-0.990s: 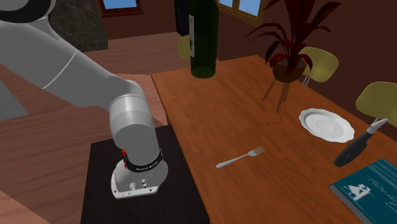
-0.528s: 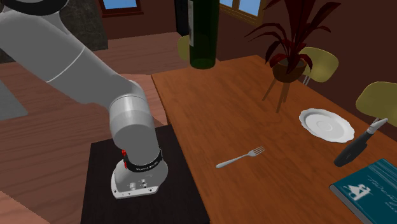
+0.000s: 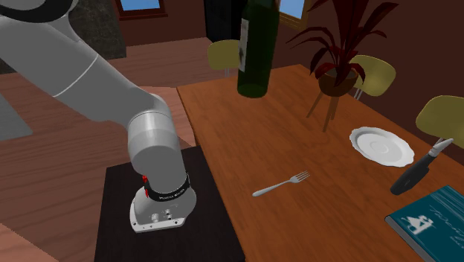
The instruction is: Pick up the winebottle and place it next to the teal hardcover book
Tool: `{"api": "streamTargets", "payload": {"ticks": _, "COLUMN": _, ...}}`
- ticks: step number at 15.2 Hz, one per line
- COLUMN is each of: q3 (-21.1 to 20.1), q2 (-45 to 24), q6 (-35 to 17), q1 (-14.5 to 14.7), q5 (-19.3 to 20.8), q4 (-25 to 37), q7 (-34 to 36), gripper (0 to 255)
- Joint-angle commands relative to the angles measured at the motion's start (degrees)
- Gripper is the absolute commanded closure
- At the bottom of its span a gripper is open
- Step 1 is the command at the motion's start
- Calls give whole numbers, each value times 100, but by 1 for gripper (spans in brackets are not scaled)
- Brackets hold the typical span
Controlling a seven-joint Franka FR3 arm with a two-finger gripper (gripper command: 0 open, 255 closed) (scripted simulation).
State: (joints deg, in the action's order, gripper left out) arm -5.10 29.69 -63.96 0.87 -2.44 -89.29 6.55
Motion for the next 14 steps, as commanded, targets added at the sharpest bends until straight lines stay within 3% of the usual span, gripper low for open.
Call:
{"api": "streamTargets", "payload": {"ticks": 1, "q3": 207, "q2": 91, "q6": -263, "q1": -32, "q5": 94, "q4": -352, "q7": -276, "gripper": 255}}
{"api": "streamTargets", "payload": {"ticks": 14, "q3": 1296, "q2": -358, "q6": -1929, "q1": -285, "q5": 514, "q4": -1557, "q7": -1622, "gripper": 255}}
